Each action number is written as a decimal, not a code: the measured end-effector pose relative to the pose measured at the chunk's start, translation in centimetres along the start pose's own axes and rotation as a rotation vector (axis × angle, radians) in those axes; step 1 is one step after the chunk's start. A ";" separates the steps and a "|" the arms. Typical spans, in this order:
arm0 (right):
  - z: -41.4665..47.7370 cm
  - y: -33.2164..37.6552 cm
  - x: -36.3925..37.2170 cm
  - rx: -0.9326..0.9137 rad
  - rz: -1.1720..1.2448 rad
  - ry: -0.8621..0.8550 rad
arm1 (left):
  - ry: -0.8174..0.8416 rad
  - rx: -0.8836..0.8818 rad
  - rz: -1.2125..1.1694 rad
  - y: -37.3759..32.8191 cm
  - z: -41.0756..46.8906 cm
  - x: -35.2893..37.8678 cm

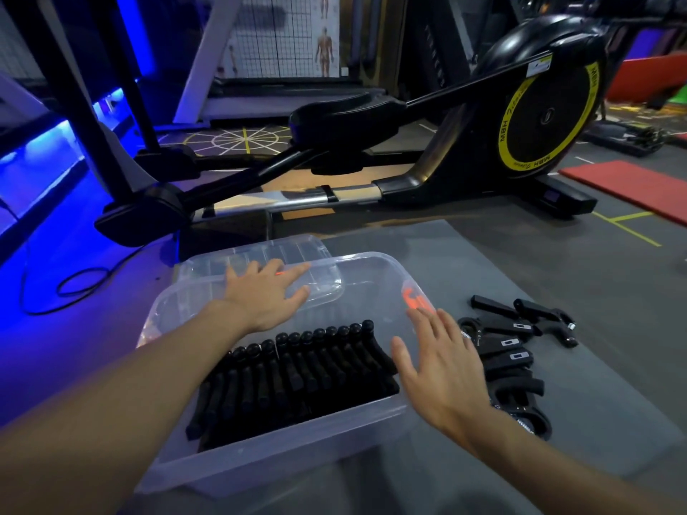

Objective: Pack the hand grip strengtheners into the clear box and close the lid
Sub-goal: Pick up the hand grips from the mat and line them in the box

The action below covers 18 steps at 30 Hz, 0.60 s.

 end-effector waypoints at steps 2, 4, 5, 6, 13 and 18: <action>0.9 -1.0 -0.3 -0.057 -0.009 0.018 | 0.009 -0.020 0.005 0.1 -0.8 -0.2; 2.1 -2.1 -0.7 -0.122 -0.014 0.051 | 0.016 -0.037 -0.020 0.1 -1.7 -0.1; 2.7 -2.8 -0.7 -0.146 -0.027 0.062 | 0.019 -0.045 -0.033 0.2 -2.3 0.0; 3.1 -3.3 -0.8 -0.142 -0.047 0.062 | 0.020 -0.053 -0.038 0.2 -2.8 0.1; -1.8 -2.2 0.1 0.264 0.112 -0.110 | 0.068 -0.093 -0.047 -0.1 -3.6 0.3; -2.2 -0.1 0.7 0.179 0.250 -0.153 | 0.080 -0.103 -0.036 0.0 -4.0 0.3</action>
Point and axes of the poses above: each hand's wrist, its own z-axis towards the middle knuckle, its own x-axis out of the palm, y = z × x, the point moved 7 cm from there along z, towards the middle knuckle, and after that the axes turned 1 degree about -y, right-handed, at the moved point
